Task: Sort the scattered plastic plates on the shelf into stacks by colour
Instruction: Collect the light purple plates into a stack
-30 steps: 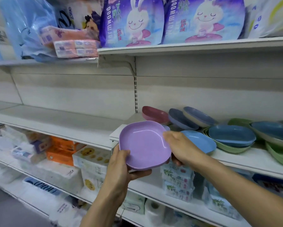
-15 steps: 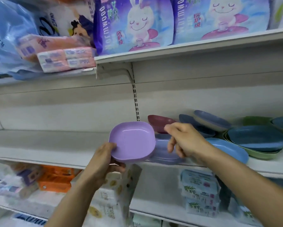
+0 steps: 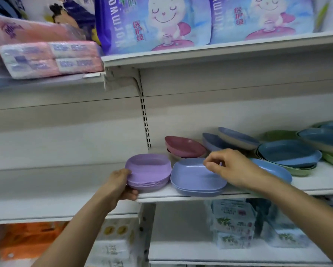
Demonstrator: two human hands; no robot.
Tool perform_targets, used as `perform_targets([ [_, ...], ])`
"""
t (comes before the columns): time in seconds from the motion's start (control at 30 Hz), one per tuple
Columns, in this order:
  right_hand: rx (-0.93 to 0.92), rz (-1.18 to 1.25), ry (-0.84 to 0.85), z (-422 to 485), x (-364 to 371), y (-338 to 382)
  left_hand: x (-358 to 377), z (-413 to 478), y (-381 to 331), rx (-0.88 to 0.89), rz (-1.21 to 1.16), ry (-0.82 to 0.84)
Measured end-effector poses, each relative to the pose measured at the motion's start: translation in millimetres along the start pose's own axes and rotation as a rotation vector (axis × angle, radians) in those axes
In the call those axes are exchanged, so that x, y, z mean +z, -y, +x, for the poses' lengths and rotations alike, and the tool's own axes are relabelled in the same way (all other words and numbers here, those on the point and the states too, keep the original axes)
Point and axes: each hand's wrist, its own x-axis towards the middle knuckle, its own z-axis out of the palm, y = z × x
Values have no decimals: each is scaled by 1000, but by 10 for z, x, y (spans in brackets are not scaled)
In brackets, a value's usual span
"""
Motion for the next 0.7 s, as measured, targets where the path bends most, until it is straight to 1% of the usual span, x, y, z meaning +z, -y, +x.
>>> perform_targets([
  [0.2,-30,-128,105,-59,-40,96,0,78,37,49,134,10],
  [0.37,-99,-179,282,-107,-53,90,57,119,71,49,107,24],
  [0.47,-162,-175,328,-116,-53,54,64,128,69,42,118,14],
  [0.5,-181,-188,329,-120,-44,43,55,138,78,49,141,-17],
  [0.57,-225,-246,305,-133,-21,19,35,124,97,91,244,-154],
  [0.63,-267,-313,266,-159,2,-8,32,62,96,188,351,-330],
  [0.7,-275,-314,228,-185,-12,-30,72,-111,35,322,361,-442],
])
